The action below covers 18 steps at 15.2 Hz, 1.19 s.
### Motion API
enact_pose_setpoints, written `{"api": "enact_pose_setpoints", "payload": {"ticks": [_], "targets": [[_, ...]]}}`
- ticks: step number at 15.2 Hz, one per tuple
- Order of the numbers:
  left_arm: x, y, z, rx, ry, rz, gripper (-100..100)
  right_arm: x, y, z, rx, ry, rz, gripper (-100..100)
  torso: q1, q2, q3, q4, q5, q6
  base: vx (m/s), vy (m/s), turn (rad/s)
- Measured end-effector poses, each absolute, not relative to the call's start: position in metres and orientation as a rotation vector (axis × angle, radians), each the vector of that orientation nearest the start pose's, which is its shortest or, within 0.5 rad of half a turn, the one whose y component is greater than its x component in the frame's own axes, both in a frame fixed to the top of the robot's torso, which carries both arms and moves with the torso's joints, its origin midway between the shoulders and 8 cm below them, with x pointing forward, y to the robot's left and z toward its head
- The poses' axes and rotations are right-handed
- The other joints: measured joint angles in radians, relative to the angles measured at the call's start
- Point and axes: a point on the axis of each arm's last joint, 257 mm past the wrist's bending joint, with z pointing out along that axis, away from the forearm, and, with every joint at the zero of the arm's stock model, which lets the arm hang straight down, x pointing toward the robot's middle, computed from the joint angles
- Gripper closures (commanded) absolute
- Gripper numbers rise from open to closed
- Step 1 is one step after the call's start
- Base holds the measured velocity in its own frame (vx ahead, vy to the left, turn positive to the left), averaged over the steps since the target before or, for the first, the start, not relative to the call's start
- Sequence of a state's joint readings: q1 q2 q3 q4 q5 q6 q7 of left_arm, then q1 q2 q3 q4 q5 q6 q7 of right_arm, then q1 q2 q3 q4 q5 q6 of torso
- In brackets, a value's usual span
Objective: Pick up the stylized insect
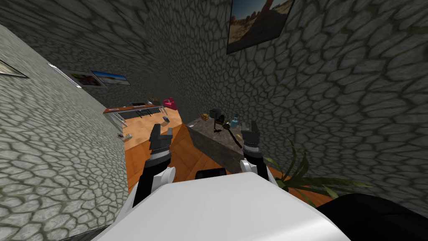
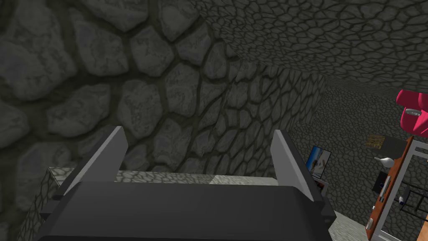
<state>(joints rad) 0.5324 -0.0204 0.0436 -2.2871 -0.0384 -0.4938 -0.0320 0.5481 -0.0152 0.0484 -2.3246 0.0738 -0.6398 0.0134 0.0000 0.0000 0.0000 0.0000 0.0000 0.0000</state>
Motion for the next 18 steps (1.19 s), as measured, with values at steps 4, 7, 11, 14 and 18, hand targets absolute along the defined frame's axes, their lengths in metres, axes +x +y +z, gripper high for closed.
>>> {"api": "enact_pose_setpoints", "payload": {"ticks": [4,7,11,14,18], "targets": [[0.339,0.295,0.016,-0.652,0.644,-1.186,0,0.317,-0.241,0.038,0.434,0.67,1.282,-100,0.002,0.001,0.001,0.0,0.0,0.0,-0.018,0.035,0.096],[0.339,0.295,0.017,-0.652,0.643,-1.186,0,0.327,-0.233,0.02,0.379,0.769,1.233,-100,0.003,0.002,0.001,0.0,0.001,0.0,-0.026,0.044,0.1],[0.339,0.295,0.017,-0.652,0.643,-1.186,0,0.341,-0.229,-0.006,0.308,0.891,1.157,-100,0.004,0.002,0.001,0.0,0.001,-0.001,-0.024,0.06,0.122],[0.339,0.295,0.017,-0.652,0.643,-1.186,0,0.35,-0.229,-0.03,0.251,0.984,1.089,-100,0.004,0.002,0.001,0.0,0.001,0.0,-0.026,0.065,0.16],[0.339,0.295,0.017,-0.652,0.643,-1.186,0,0.364,-0.235,-0.067,0.16,1.117,0.975,-100,0.005,0.002,0.001,0.0,0.001,0.0,-0.032,0.078,0.16]]}}
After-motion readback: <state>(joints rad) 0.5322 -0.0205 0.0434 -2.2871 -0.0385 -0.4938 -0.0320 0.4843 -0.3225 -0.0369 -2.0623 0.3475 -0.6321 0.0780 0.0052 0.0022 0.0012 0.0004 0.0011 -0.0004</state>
